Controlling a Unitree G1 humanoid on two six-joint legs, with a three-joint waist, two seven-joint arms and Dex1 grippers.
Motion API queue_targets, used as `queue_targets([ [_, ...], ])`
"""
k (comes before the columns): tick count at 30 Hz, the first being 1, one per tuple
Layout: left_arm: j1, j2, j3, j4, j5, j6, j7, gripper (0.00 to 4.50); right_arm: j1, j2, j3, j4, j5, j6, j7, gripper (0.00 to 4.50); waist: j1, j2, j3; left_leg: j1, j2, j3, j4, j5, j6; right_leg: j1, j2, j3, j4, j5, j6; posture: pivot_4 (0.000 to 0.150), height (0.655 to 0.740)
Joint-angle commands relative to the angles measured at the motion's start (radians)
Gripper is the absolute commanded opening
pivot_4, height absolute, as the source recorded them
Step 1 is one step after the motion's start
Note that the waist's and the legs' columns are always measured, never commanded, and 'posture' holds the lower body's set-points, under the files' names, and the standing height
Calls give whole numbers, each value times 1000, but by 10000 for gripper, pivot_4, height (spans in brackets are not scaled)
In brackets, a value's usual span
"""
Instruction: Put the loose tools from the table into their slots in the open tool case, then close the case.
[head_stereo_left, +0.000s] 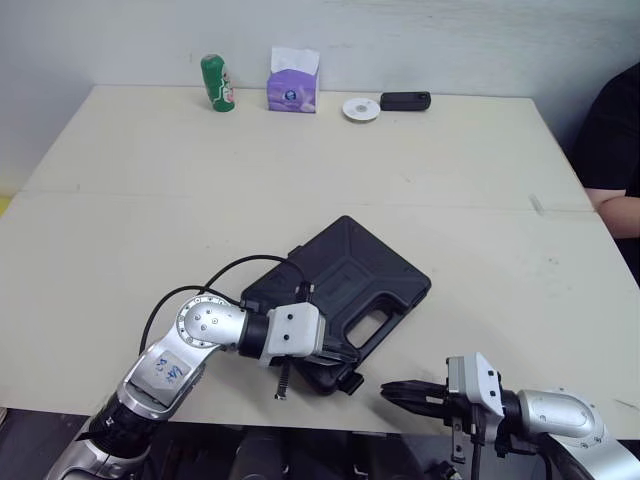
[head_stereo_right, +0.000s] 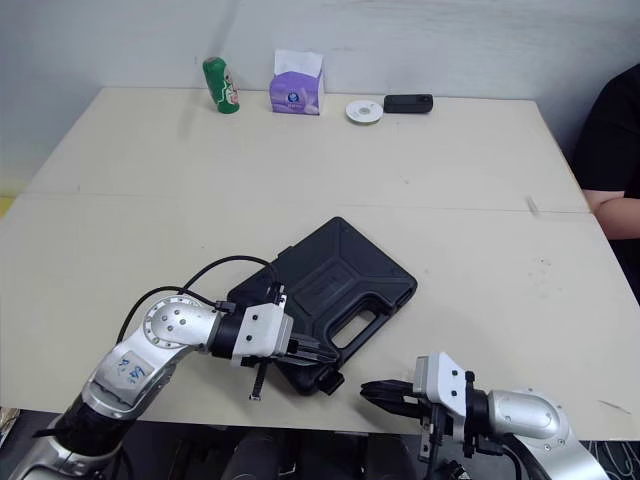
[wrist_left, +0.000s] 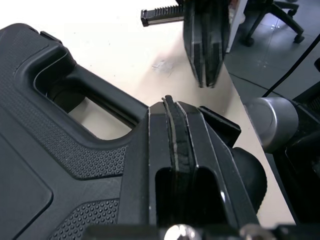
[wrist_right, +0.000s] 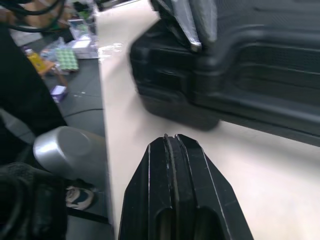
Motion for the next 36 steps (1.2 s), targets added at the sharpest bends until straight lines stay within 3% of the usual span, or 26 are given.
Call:
queue_targets([
  [1,5,47,48,-19,-27,11,-15,0,-16,-3,33,-42,27,21,6,468,-2,0,0,0,0,0,0,0,0,0,0,0,0,0,0,1500,7400],
  [16,121,143,-61,-21,77,-14,1,0,-96,52,178,15,-40,-10,-12,468,-3,0,-2,2,0,1,2,0,-3,1,0,0,2,-1,-1,1500,7400],
  [22,190,154,-77,1,94,-40,30,0,-113,68,203,33,-65,-27,-24,468,-4,3,-12,4,1,1,2,-1,-3,3,1,1,2,-1,-2,1500,7400],
  [36,192,156,-85,68,109,-91,33,0,-185,118,221,67,-64,-28,-52,468,-5,3,-25,7,3,1,2,-2,-2,3,3,2,6,-3,-5,1500,7400],
])
